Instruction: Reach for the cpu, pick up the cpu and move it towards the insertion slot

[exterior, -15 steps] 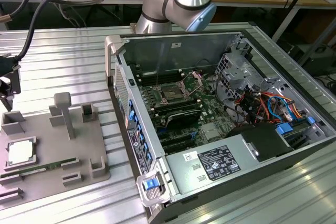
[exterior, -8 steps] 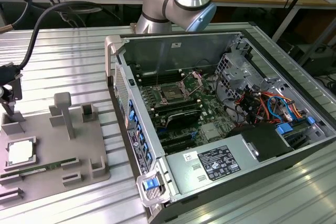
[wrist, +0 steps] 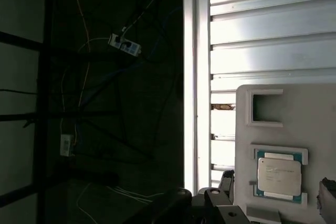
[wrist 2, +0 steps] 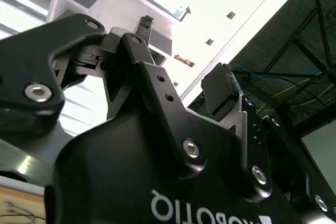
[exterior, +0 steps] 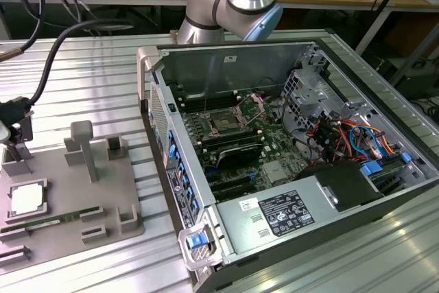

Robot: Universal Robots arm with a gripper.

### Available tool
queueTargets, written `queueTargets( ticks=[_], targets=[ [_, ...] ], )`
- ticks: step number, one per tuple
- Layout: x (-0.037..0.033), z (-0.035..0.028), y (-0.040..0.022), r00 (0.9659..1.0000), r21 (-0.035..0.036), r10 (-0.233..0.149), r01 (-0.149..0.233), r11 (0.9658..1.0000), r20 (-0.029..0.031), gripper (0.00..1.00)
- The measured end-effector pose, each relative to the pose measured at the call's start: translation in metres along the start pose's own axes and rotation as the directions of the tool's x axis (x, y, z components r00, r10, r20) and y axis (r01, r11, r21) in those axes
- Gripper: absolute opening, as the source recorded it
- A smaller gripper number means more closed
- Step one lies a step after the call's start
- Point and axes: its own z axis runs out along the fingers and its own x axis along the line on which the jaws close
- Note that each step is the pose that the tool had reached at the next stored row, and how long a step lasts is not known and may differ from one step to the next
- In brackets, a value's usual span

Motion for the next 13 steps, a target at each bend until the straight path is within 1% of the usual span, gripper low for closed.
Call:
queueTargets(
  ticks=[3,8,11,13],
  targets=[
    [0.0000,0.0060,-0.0010,1.0000,0.0007,0.000,0.000,1.0000,0.0001,0.66],
    [-0.0001,0.0121,-0.0049,1.0000,0.0009,0.000,0.000,1.0000,-0.0001,0.66],
    [0.0000,0.0162,-0.0059,1.0000,0.0009,0.000,0.000,1.0000,0.0000,0.66],
    [-0.0003,0.0232,-0.0064,1.0000,0.0009,0.000,0.000,1.0000,0.0000,0.66]
  ],
)
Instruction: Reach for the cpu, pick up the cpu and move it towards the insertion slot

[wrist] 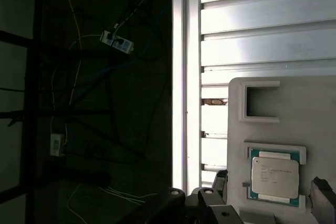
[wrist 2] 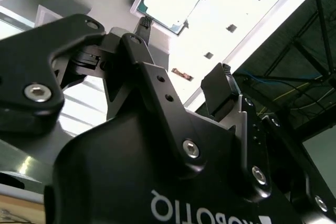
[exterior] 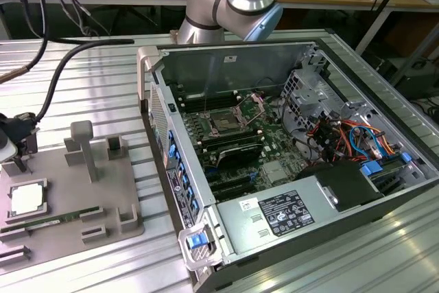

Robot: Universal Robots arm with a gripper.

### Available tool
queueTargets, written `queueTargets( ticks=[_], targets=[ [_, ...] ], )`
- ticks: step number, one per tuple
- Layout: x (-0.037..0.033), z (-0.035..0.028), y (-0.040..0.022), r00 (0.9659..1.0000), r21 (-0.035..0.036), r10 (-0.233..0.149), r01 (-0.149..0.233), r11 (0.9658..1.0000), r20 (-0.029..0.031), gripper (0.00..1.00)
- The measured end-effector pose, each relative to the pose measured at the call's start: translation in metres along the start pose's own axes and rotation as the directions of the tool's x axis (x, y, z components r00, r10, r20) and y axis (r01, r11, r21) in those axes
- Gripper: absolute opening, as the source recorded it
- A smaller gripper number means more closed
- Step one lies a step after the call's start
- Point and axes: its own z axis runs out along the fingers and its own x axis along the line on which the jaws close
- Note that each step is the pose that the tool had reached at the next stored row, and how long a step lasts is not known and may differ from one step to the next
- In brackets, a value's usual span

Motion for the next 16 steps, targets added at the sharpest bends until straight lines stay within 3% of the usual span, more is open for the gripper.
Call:
queueTargets(
  ticks=[16],
  targets=[
    [0.0000,0.0046,-0.0003,1.0000,0.0000,0.000,0.000,1.0000,0.0000,0.66]
  ],
)
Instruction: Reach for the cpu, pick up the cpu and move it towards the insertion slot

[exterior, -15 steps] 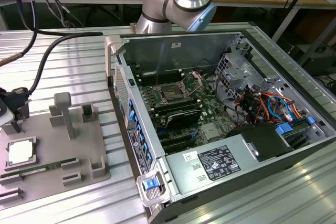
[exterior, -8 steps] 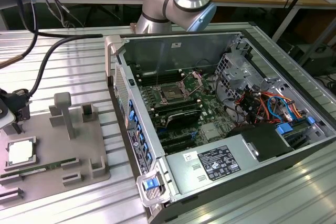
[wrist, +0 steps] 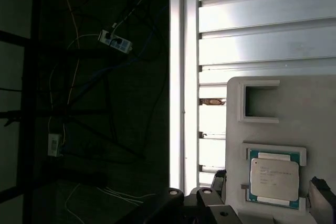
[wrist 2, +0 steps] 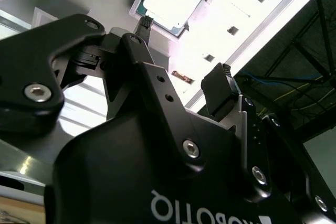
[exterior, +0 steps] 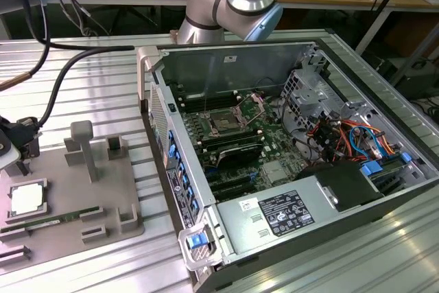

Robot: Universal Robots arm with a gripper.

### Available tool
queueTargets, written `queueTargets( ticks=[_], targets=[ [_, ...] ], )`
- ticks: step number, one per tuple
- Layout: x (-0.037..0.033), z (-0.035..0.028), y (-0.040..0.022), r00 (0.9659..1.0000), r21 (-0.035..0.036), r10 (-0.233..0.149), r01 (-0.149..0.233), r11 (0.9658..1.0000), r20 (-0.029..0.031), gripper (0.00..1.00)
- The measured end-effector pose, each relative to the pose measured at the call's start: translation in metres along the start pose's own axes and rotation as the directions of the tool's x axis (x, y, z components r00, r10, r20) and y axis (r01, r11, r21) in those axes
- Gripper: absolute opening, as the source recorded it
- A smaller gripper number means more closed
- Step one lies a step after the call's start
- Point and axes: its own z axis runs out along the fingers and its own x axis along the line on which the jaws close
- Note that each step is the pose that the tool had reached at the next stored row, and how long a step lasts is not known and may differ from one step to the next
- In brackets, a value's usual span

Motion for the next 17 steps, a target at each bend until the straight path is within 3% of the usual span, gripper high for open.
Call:
queueTargets(
  ticks=[17],
  targets=[
    [0.0000,0.0023,-0.0001,1.0000,0.0000,0.000,0.000,1.0000,-0.0001,0.66]
  ],
)
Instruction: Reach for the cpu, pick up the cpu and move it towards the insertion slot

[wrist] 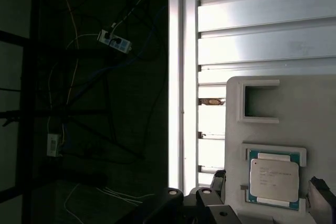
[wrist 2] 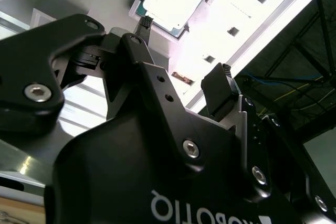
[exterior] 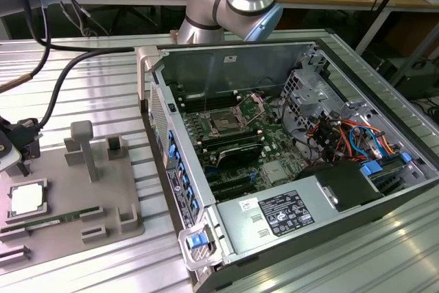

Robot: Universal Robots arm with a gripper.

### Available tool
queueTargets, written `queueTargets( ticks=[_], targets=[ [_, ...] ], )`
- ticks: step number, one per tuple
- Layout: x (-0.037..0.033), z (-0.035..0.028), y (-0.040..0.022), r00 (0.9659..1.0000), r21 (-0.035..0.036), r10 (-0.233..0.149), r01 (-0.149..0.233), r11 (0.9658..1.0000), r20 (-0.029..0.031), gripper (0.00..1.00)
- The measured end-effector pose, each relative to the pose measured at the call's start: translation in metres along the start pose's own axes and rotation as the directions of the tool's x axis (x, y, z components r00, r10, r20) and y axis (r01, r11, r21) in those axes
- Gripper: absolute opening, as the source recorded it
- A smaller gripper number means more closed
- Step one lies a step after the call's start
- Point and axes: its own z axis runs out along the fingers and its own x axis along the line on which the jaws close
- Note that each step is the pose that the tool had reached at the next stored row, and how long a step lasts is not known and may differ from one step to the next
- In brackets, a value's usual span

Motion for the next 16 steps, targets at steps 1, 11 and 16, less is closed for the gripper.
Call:
queueTargets(
  ticks=[1,11,16],
  targets=[
    [0.0000,0.0002,0.0000,1.0000,0.0000,0.000,0.000,1.0000,0.0000,0.66],
    [0.0000,0.0016,-0.0001,1.0000,0.0000,0.000,0.000,1.0000,0.0000,0.66],
    [0.0000,0.0025,-0.0001,1.0000,0.0000,0.000,0.000,1.0000,0.0000,0.66]
  ],
)
